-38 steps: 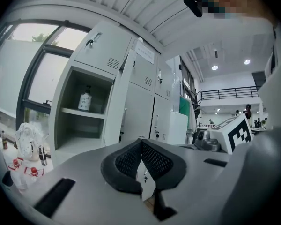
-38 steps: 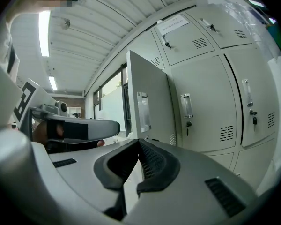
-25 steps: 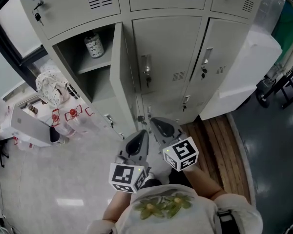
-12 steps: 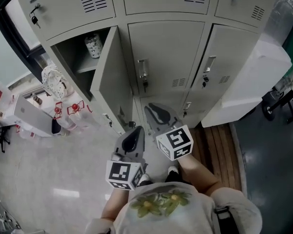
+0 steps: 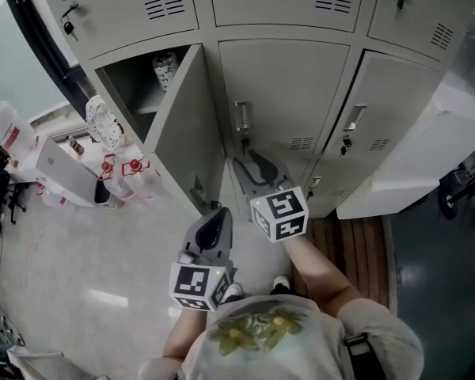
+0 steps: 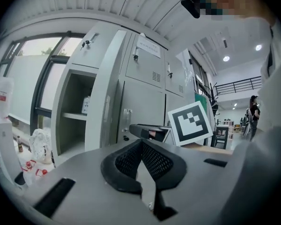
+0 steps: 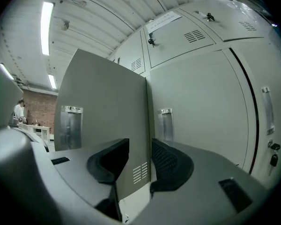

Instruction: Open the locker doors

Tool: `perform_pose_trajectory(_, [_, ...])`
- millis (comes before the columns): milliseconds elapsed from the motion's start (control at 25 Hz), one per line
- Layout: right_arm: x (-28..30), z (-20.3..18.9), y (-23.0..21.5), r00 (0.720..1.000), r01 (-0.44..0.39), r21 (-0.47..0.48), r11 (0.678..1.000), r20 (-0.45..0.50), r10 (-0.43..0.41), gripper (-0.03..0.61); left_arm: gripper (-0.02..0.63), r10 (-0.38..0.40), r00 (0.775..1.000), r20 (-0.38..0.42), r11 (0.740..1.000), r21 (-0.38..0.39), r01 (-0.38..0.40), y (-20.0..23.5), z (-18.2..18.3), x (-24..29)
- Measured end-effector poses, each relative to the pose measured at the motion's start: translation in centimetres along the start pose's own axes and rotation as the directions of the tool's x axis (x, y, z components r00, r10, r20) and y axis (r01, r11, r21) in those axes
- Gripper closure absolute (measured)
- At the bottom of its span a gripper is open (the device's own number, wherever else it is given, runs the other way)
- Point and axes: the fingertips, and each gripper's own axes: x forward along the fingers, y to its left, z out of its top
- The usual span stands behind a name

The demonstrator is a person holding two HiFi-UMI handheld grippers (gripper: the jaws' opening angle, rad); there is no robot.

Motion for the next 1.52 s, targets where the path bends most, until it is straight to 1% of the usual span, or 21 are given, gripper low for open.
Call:
perform_pose_trajectory(120, [1.3,0.1,-1.0,1.000,0.005,-0.004,1.000,-0.001,-0.005,0.434,0.586,0.024,1.000,-0.020,1.000,-0.004,-0.024,0.3,-0.2,0.1])
perform_pose_trajectory(240, [2.5,0.2,-1.7,1.000,0.006,-0.013,1.000,-0.005,-0.006,0.431,0.586,0.051,0.999,0.008,0.999,0.007,-0.051,0.7,0.3,0.2])
perform_pose_trajectory(360, [3.7,0.2,-2.3,1.000,0.012,-0.021,1.000,-0.013,-0.012,0.428,0.586,0.064,0.998,0.010,0.998,0.005,-0.064,0.9,0.4,0.5])
perform_pose_trajectory(520, [5.2,-0.1,-3.1,0.999,0.023,-0.023,0.999,-0.028,-0.024,0.428,0.586,0.068,0.998,0.017,0.998,0.013,-0.068,1.0,0.6,0.9])
perform_pose_trajectory(760, [7.0,-0.4,-4.5,0.998,0.049,-0.032,0.998,-0.036,-0.051,0.426,0.586,0.071,0.997,-0.020,0.997,-0.002,-0.071,1.1,-0.1,1.3])
perform_pose_trajectory(920, [7.9,-0.5,-4.8,0.998,0.054,-0.034,0.998,-0.043,-0.056,0.426,0.586,0.082,0.997,-0.005,0.997,0.011,-0.082,1.7,0.1,1.5])
perform_pose_trajectory(1080, [8.6,-0.5,-5.0,0.997,0.062,-0.036,0.997,-0.046,-0.064,0.426,0.586,0.084,0.996,-0.012,0.996,0.008,-0.084,2.0,0.0,1.6])
perform_pose_trajectory(1160, [8.8,-0.6,-5.1,0.997,0.063,-0.034,0.997,-0.047,-0.065,0.426,0.586,0.083,0.996,-0.022,0.997,0.003,-0.083,2.0,-0.2,1.6])
perform_pose_trajectory(1360, [9.4,-0.8,-5.0,0.997,0.051,-0.044,0.998,-0.060,-0.054,0.426,0.586,0.079,0.997,-0.012,0.997,0.015,-0.078,2.1,0.1,1.7])
perform_pose_trajectory(1520, [9.6,-1.1,-4.5,0.997,0.036,-0.042,0.998,-0.073,-0.039,0.426,0.586,0.077,0.997,-0.009,0.997,0.006,-0.077,2.2,0.1,1.5])
